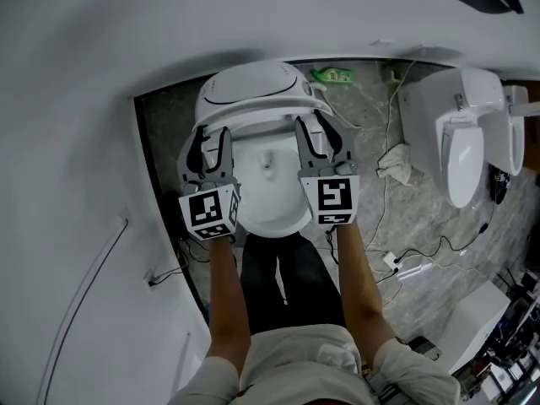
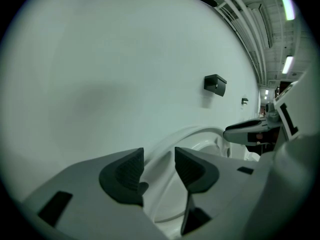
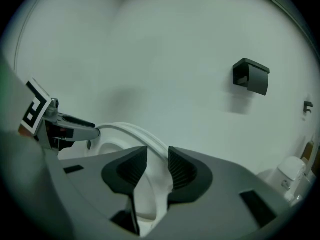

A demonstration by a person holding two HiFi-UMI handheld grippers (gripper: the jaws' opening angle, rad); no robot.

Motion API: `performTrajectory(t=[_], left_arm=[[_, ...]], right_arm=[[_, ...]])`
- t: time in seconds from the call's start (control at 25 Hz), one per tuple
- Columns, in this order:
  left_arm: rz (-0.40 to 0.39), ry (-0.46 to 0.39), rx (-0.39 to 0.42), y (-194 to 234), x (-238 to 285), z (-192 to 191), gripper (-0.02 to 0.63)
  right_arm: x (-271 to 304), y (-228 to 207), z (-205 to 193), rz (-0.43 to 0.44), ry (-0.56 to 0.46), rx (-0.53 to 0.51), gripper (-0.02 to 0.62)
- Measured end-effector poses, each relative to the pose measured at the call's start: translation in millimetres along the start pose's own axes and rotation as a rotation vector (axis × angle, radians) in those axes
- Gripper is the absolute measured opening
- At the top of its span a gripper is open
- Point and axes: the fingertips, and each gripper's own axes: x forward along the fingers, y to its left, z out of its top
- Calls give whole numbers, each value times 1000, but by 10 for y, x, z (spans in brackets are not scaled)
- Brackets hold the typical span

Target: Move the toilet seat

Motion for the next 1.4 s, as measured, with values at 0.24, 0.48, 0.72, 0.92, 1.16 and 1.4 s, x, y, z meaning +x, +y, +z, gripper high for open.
performTrajectory(t=[0.24, 0.48, 0.72, 0.92, 1.16, 1.4], left_arm=[[3, -5, 0, 13, 33, 35, 212], [4, -26, 5, 34, -36, 114, 211], [-6, -30, 42, 40, -135, 165, 198], [0, -69, 87, 29, -282, 290, 95], [-43, -109, 114, -61, -442, 376, 36], [-131, -126, 163, -289, -610, 366, 29]], right_arm=[[55, -9, 21, 5, 1, -7, 157], [42, 31, 51, -1, -6, -28, 166], [-59, 71, 171, -25, -66, -37, 151], [-182, 151, 255, -29, -99, -38, 70], [-354, 266, 375, -12, -151, -26, 25], [-552, 424, 368, 48, -149, -9, 20]])
